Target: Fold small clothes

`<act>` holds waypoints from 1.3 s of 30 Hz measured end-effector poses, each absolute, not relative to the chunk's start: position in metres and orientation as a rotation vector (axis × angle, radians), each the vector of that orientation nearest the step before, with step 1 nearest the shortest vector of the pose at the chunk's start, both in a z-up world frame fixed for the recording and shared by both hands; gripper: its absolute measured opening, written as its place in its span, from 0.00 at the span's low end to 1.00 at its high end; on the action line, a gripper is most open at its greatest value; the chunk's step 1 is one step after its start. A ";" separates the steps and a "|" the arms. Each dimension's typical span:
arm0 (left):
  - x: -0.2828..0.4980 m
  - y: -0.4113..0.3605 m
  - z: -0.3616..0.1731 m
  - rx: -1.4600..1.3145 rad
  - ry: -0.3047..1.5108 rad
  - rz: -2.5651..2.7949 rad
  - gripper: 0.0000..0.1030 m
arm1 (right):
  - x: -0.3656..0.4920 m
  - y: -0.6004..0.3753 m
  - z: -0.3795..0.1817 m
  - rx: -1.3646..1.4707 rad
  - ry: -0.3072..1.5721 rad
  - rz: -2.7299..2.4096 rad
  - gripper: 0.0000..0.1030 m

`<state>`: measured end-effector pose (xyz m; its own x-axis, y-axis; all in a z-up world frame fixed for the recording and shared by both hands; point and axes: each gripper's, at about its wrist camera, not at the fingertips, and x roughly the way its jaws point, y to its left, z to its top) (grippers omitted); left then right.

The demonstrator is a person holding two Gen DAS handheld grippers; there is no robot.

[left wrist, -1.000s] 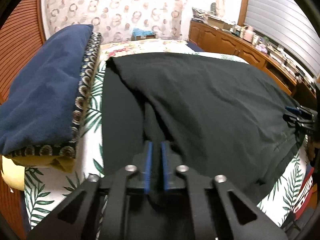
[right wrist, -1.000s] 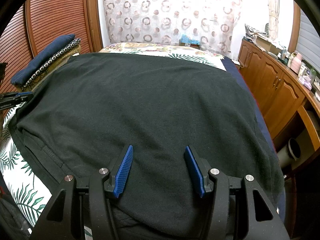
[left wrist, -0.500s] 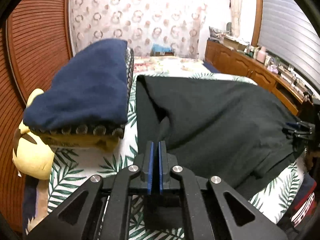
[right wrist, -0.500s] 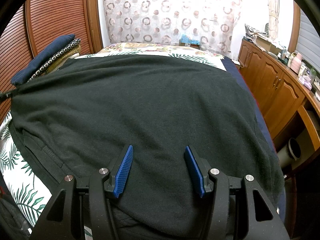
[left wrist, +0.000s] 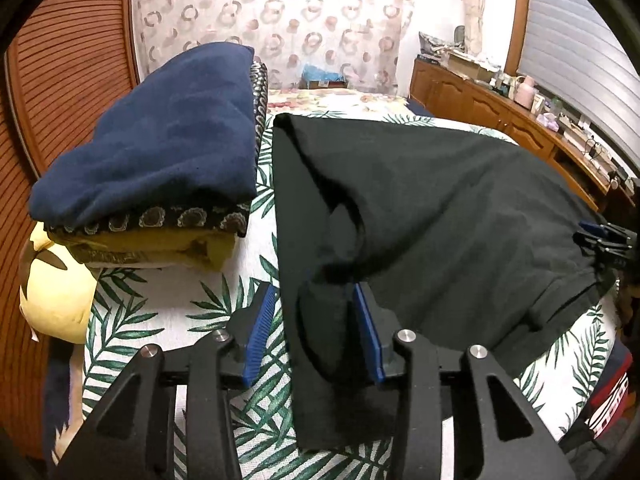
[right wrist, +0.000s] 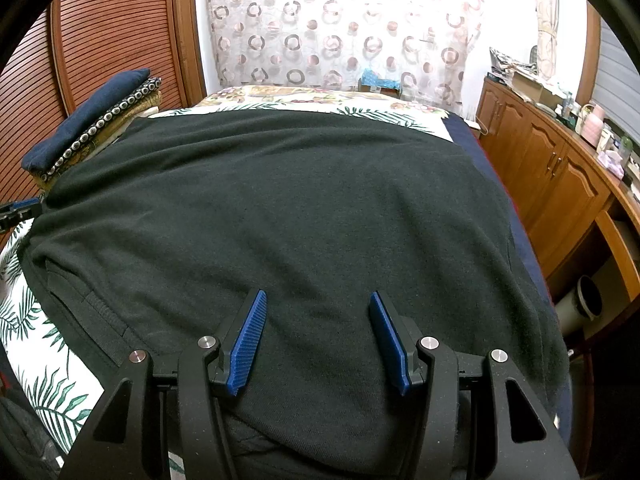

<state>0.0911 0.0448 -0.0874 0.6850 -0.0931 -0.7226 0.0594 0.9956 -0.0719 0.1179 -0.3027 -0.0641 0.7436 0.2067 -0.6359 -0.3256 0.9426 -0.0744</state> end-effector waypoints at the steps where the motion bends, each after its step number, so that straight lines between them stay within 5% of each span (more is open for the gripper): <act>1: 0.091 0.045 -0.088 -0.042 0.813 -0.085 0.41 | 0.118 -0.303 -0.064 -0.185 0.672 0.294 0.54; 28: 0.100 0.039 -0.101 -0.052 0.845 -0.133 0.53 | 0.117 -0.299 -0.065 -0.179 0.674 0.298 0.56; 30: 0.099 0.039 -0.101 -0.058 0.842 -0.143 0.49 | 0.116 -0.297 -0.066 -0.177 0.674 0.297 0.56; 34: 0.100 0.040 -0.101 -0.061 0.835 -0.171 0.21 | 0.116 -0.296 -0.065 -0.176 0.674 0.296 0.56; 39: 0.097 0.037 -0.096 -0.073 0.810 -0.198 0.10 | 0.116 -0.296 -0.065 -0.177 0.674 0.297 0.56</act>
